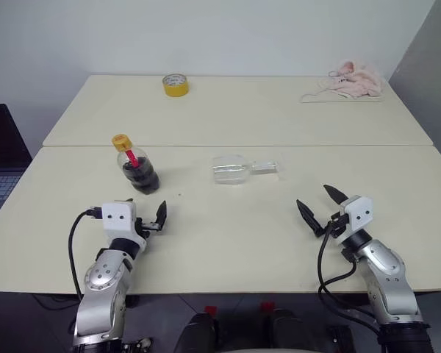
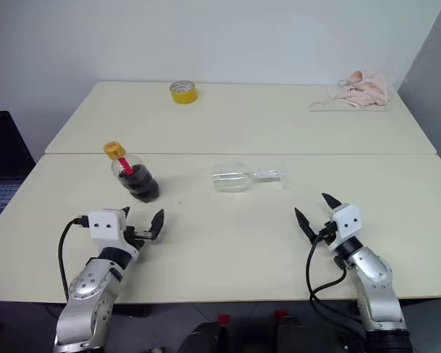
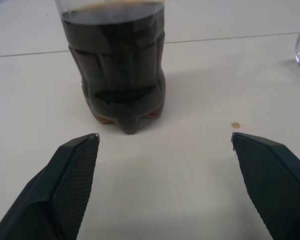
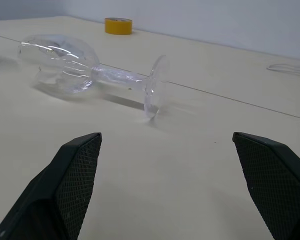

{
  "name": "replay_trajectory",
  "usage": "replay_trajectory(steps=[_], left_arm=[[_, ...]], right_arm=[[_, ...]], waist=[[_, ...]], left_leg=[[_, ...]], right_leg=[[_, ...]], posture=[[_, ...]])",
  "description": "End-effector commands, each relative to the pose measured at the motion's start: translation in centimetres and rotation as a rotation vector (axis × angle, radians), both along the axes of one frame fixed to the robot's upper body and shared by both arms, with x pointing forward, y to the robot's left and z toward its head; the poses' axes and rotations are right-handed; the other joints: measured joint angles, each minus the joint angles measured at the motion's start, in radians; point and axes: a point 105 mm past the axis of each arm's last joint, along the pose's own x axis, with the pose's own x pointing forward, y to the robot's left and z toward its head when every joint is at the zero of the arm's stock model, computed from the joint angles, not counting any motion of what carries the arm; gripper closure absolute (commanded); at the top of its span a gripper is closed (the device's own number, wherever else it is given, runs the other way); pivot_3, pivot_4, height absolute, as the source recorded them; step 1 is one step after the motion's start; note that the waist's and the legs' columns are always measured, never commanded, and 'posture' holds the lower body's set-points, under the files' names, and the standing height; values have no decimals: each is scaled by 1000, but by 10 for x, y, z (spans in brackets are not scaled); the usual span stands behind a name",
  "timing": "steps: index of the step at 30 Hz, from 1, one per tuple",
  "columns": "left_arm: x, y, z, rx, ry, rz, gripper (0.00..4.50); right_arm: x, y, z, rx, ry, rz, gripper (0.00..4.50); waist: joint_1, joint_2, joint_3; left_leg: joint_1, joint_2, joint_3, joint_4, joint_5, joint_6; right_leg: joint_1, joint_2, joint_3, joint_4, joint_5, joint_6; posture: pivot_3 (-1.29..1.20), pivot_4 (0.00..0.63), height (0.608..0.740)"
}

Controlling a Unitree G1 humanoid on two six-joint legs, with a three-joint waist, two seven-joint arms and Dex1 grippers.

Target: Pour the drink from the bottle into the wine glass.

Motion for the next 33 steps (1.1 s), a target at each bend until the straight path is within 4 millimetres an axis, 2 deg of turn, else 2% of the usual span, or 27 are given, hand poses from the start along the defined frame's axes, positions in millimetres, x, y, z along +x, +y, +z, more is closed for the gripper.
replay_trajectory(steps=[1, 11, 19, 25, 33], left_arm=[[1, 1, 17, 35, -75, -2, 13], [-1, 0, 18, 56, -82, -11, 13], [-6, 15, 37, 44, -198, 19, 13], [-2, 18, 31, 17, -171, 34, 13], [6, 17, 26, 24, -137, 53, 13]], right_arm=[[-4, 7, 15, -15, -67, 36, 0], [-22, 31, 25, -78, -94, 209, 0], [-31, 41, 38, -36, -21, 284, 0], [-35, 55, 46, -49, 7, 352, 0], [-36, 67, 47, -60, 46, 404, 0]], waist=[[0, 0, 0], [0, 0, 0], [1, 0, 0], [1, 0, 0], [1, 0, 0]], left_leg=[[0, 0, 0, 0, 0, 0], [0, 0, 0, 0, 0, 0], [0, 0, 0, 0, 0, 0], [0, 0, -1, 0, 0, 0], [0, 0, -1, 0, 0, 0]], right_leg=[[0, 0, 0, 0, 0, 0], [0, 0, 0, 0, 0, 0], [0, 0, 0, 0, 0, 0], [0, 0, 0, 0, 0, 0], [0, 0, -1, 0, 0, 0]], posture=[[0, 150, 740], [0, 150, 740], [0, 150, 740], [0, 150, 740], [0, 150, 740]])
